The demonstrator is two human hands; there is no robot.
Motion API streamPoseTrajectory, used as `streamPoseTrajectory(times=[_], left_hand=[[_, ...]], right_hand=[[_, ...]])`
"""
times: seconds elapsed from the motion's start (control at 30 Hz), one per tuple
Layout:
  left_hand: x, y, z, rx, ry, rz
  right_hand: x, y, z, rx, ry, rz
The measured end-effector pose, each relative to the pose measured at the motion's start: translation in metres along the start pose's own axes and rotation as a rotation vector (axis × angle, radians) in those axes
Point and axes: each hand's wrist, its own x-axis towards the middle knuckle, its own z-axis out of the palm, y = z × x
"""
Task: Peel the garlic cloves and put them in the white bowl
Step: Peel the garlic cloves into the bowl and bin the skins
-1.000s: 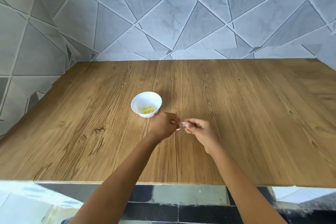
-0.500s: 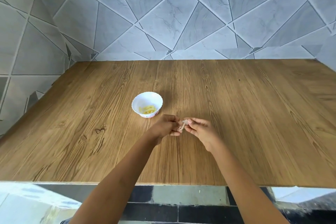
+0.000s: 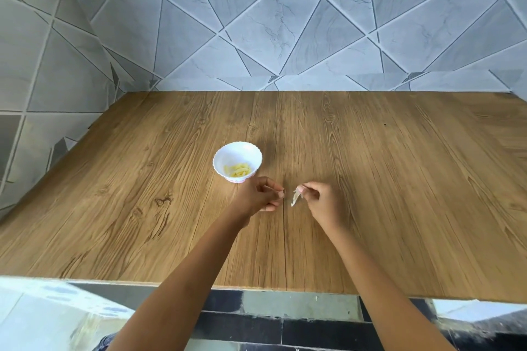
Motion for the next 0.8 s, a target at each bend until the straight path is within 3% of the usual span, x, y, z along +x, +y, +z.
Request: streamPoseTrajectory(times=[0.2, 0.3, 0.4, 0.53, 0.63, 0.8], left_hand=[[-0.021, -0.012, -0.018, 0.046, 0.069, 0.005], [-0.036, -0.013, -0.026, 0.098, 0.075, 0.004], [-0.05, -0.015, -0.032, 0.145, 0.083, -0.075], [-0.058, -0.021, -0.037, 0.121, 0.077, -0.224], [-0.058, -0.018, -0.036, 0.175, 0.083, -0.265], [-0.057, -0.015, -0.031, 0.267, 0.106, -0.274]], right_hand=[[-0.012, 0.005, -0.001, -0.185, 0.218, -0.081], [-0.037, -0.005, -0.004, -0.156, 0.312, -0.247], [-0.067, -0.018, 0.011, -0.205, 0.168, -0.44], [-0.087, -0.012, 0.035, -0.406, -0.036, -0.449], [-0.089, -0.006, 0.039, -0.512, -0.057, -0.475], [-0.089, -0.011, 0.035, -0.493, -0.069, -0.449]])
